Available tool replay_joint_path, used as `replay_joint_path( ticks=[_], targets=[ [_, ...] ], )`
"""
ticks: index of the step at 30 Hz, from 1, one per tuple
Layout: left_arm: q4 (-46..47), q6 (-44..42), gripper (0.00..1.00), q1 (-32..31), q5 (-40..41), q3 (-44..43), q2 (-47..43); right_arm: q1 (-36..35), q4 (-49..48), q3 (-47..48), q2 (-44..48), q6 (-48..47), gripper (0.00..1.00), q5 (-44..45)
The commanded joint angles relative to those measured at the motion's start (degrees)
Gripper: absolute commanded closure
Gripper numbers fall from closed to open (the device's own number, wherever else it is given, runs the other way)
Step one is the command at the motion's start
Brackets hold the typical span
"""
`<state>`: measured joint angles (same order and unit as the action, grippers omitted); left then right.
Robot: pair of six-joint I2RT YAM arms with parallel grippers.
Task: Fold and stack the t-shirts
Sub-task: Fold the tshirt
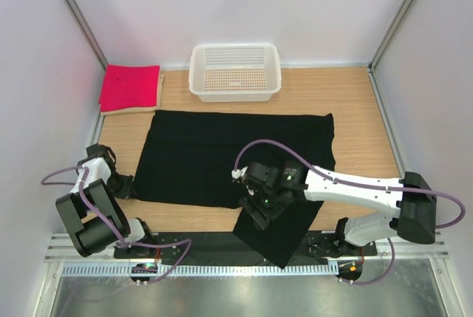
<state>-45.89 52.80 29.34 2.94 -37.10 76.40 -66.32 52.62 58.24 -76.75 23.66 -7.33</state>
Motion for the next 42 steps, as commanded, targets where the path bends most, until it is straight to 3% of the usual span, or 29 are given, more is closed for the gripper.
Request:
replay_joint_path(
  ticks=[1,7,11,14,20,33,42],
  targets=[
    [8.18,-1.81,1.00,0.28,0.14,2.38,1.29,-4.68,-1.99,-3.03,1.34,0.50,0.34,0.04],
    [8.71,-4.28,1.00,0.36,-0.91,2.12,2.08,-18.54,-4.11,-8.58,1.87,12.08,0.34,4.95],
    [9.32,-4.81,1.00,0.28,-0.92,1.86,2.17,-24.19,-2.79,-9.81,0.55,20.97,0.34,14.68],
    [9.33,-5.07,1.00,0.28,-1.36,1.33,3.23,-25.78,-2.43,-9.81,-0.50,25.10,0.34,17.69],
    [9.33,-5.33,1.00,0.28,-2.15,0.37,5.51,-27.10,-6.30,-13.93,-1.04,30.21,0.44,15.24],
    [9.76,-5.07,1.00,0.28,-2.50,-0.16,7.71,-27.10,-9.72,-15.34,-3.41,31.44,0.53,12.96],
    [9.33,-5.42,1.00,0.28,-2.24,-1.31,7.89,-27.10,-14.30,-20.79,-1.04,37.94,0.60,11.90]
  ],
)
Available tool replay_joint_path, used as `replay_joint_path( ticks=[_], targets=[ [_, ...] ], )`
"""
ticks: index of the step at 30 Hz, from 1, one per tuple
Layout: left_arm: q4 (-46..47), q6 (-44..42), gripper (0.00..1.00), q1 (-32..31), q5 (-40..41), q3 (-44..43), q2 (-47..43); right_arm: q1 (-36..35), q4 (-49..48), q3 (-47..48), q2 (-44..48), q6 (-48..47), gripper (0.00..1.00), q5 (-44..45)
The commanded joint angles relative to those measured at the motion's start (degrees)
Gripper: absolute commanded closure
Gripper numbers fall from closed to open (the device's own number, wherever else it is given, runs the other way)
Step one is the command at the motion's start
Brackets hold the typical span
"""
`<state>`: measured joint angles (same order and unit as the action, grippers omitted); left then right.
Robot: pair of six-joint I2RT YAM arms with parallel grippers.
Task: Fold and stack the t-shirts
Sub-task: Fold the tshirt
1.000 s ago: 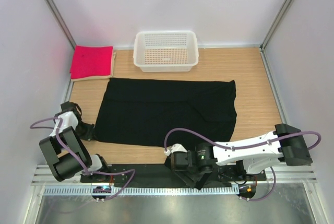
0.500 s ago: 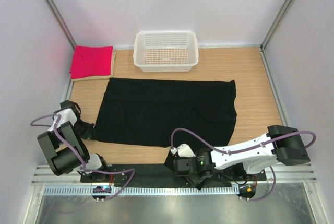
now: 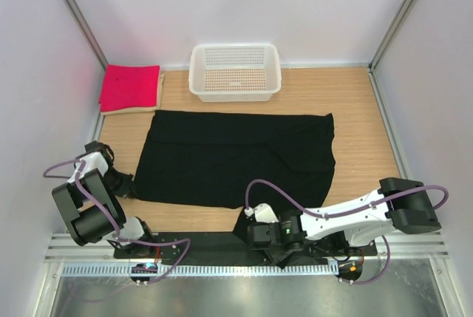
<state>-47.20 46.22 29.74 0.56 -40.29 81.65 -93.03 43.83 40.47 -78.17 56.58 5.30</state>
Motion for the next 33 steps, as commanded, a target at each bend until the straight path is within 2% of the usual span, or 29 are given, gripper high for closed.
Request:
replay_joint_path(
  ticks=[1,6,10,13,14,20,26,27,33],
  targets=[
    [10.64,1.16,1.00,-0.12,0.15,1.89,2.64,-0.39,-6.04,-3.46,1.00,5.73,0.61,-0.82],
    [10.90,1.16,1.00,-0.12,0.06,2.15,2.90,-0.39,-6.04,-5.75,1.71,8.72,0.67,-0.21],
    [10.90,1.16,1.00,-0.12,-0.20,2.41,2.64,-0.39,-1.58,-4.44,2.58,9.52,0.79,2.25],
    [10.64,0.46,1.00,-0.12,-0.12,2.41,1.77,-0.31,3.34,-1.63,4.08,9.34,0.91,5.15],
    [10.55,0.28,1.00,-0.12,-0.12,2.24,1.50,-0.31,4.76,0.03,4.43,9.08,0.98,6.99],
    [9.50,-1.30,1.00,-0.12,-0.21,2.15,-2.62,4.96,11.62,2.86,12.24,7.32,0.99,9.46],
    [7.83,-0.69,1.00,-0.12,-0.21,1.45,-4.75,18.75,17.16,6.10,20.16,0.74,0.99,9.82],
    [7.56,-0.69,1.00,-0.03,-0.21,0.75,-4.39,22.51,18.29,6.55,20.42,-2.06,0.99,9.56],
    [6.86,-1.39,1.00,-0.20,-0.21,-0.31,-5.26,33.26,19.19,8.84,18.93,-12.96,0.99,9.29]
  ],
)
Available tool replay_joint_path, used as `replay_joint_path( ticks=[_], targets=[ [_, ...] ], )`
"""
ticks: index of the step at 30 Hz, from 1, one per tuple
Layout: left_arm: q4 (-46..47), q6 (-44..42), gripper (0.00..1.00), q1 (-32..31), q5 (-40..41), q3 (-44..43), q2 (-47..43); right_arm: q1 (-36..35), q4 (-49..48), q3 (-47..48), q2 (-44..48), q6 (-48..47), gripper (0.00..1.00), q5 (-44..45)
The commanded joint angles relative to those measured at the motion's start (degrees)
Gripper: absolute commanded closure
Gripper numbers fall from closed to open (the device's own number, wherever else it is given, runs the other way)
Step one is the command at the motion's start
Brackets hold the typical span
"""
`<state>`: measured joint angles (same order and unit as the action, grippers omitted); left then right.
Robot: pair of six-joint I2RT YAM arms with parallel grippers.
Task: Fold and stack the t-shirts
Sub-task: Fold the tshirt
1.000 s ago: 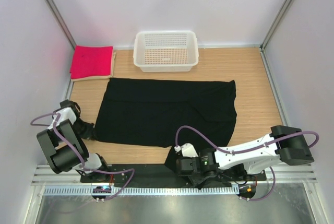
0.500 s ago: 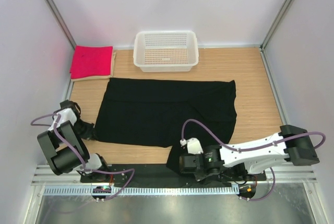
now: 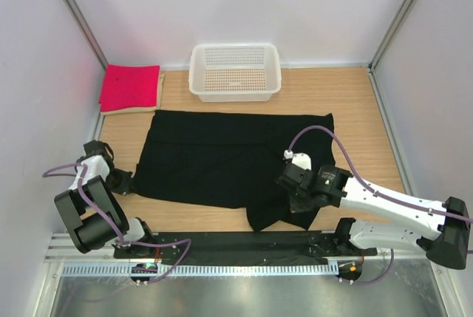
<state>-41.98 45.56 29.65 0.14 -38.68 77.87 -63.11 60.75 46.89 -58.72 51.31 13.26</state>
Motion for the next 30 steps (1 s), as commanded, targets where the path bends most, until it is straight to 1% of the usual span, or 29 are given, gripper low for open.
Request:
replay_joint_path(
  ticks=[1,4,5,9,12,15,17,18,20,25,30],
  targets=[
    [1.55,-0.82,1.00,-0.12,-1.36,-2.02,-1.49,5.96,2.01,2.41,-0.61,-8.59,0.99,1.07],
    [0.85,-1.00,1.00,-0.29,-1.64,-2.63,-1.14,9.92,1.39,2.76,-0.70,-10.96,0.99,0.46],
    [0.32,-1.00,1.00,-0.47,-1.64,-2.89,-0.96,12.72,1.30,3.55,-0.87,-11.66,0.99,0.19],
    [-2.05,0.58,1.00,-0.65,-1.37,-2.81,-1.31,19.24,1.21,8.03,-2.71,-16.14,0.99,-0.51],
    [-4.42,2.42,1.00,-0.65,-1.99,-2.98,-2.45,21.79,1.04,11.46,-4.99,-19.84,0.99,-1.12],
    [-8.38,3.66,1.00,-0.12,-0.58,-4.91,-2.11,23.55,0.34,12.78,-6.93,-22.12,0.99,-1.74],
    [-11.28,2.69,1.00,0.32,-0.49,-6.14,-2.19,24.52,-0.10,12.61,-7.11,-23.00,0.99,-2.44],
    [-12.33,2.34,1.00,0.32,1.42,-7.80,-2.28,26.09,-0.63,12.61,-7.20,-24.05,0.99,-3.49],
    [-13.91,1.55,1.00,0.32,2.05,-8.61,-2.54,27.60,-0.90,12.78,-7.72,-25.38,0.99,-4.03],
    [-14.36,2.16,1.00,0.32,1.26,-7.82,-2.72,32.43,-1.34,14.53,-9.22,-28.63,0.99,-5.43],
    [-14.54,3.30,1.00,0.41,1.97,-7.73,-2.90,35.33,-1.69,16.56,-12.12,-31.79,0.99,-5.87]
  ],
)
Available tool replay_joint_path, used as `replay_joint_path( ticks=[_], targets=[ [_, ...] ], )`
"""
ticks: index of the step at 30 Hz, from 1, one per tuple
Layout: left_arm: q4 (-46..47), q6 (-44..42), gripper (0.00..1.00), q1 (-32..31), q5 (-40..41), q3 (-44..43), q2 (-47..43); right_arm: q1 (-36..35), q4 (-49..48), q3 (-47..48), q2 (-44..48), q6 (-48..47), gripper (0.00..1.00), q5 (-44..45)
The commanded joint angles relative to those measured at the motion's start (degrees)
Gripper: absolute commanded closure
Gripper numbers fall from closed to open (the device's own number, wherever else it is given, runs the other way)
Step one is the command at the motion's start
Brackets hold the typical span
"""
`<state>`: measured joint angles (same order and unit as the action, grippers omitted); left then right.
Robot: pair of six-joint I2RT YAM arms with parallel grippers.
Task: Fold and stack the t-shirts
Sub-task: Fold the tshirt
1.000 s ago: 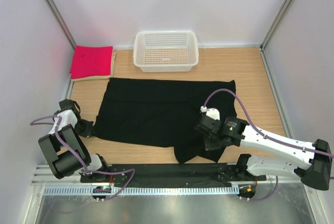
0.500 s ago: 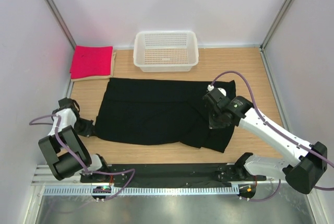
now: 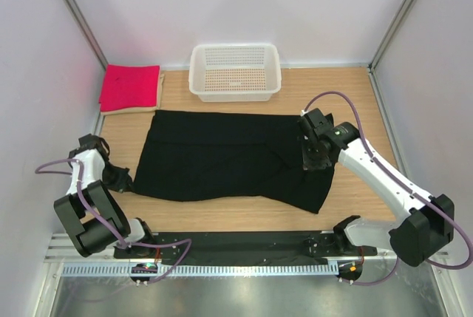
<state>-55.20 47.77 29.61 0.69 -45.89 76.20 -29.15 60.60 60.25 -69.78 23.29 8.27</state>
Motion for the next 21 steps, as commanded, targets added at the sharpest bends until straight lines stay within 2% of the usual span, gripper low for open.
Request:
replay_joint_path(
  ticks=[1,8,14,17,18,21],
  targets=[
    [-0.79,1.36,1.00,0.37,0.99,-0.95,-1.15,2.24,-1.71,3.73,-1.41,-4.56,0.99,-1.15],
    [-2.10,0.05,1.00,-0.86,2.65,-4.38,-0.35,4.01,-3.03,6.10,-5.28,-4.57,0.99,-0.36],
    [0.09,3.12,1.00,-1.56,-0.33,-0.87,-1.50,5.59,-2.60,12.52,-10.63,-3.60,0.99,-0.28],
    [0.18,1.90,1.00,-7.18,2.64,-6.39,0.43,6.56,-1.28,15.07,-13.35,-1.76,0.99,1.48],
    [-0.08,1.63,1.00,-8.85,6.31,-8.41,0.87,6.65,-1.10,15.42,-13.98,-1.41,0.99,1.83],
    [0.44,0.84,1.00,-11.41,8.10,-12.64,3.51,7.00,-0.57,17.53,-15.91,-0.26,0.99,2.71]
  ],
)
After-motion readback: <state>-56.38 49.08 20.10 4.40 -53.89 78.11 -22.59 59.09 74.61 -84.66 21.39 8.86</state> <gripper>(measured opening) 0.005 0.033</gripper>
